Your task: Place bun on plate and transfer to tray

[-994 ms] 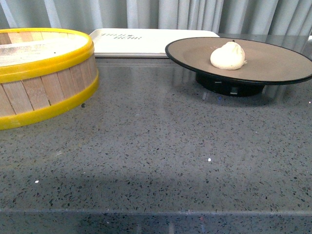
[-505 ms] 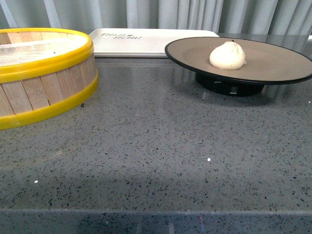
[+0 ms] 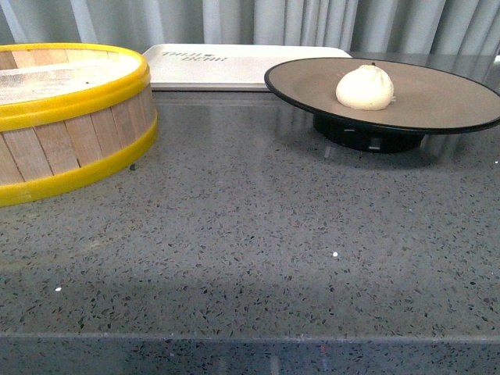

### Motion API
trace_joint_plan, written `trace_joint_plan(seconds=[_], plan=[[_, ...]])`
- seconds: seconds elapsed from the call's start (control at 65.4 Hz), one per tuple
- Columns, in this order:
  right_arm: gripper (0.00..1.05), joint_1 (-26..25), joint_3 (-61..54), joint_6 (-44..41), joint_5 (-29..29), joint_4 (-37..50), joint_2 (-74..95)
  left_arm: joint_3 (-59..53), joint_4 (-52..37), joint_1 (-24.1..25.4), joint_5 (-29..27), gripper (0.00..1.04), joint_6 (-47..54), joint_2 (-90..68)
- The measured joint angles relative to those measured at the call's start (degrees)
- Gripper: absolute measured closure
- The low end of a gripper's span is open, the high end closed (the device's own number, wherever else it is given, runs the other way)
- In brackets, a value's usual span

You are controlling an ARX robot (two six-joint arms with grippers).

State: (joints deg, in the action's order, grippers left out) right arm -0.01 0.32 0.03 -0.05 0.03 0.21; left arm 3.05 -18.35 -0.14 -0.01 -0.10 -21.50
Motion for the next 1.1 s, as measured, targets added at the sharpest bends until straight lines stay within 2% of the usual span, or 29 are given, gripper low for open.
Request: trace_joint_plan(seconds=[0.337, 0.688, 0.75, 0.811, 1.101], plan=[[0.08, 0.0, 0.0, 0.0, 0.0, 0.0, 0.0, -1.6, 2.1, 0.0, 0.0, 1.01, 0.0, 5.2], [0.08, 0.0, 0.0, 0.0, 0.0, 0.0, 0.0, -1.6, 8.0, 0.0, 0.0, 1.01, 0.0, 11.4], [0.08, 0.0, 0.0, 0.0, 0.0, 0.0, 0.0, -1.6, 14.9, 0.0, 0.0, 1.01, 0.0, 16.5], [0.08, 0.0, 0.0, 0.0, 0.0, 0.0, 0.0, -1.6, 17.9, 0.0, 0.0, 1.01, 0.0, 19.9], [0.08, 0.0, 0.0, 0.0, 0.0, 0.0, 0.0, -1.6, 18.3, 0.0, 0.0, 1.0, 0.0, 21.3]])
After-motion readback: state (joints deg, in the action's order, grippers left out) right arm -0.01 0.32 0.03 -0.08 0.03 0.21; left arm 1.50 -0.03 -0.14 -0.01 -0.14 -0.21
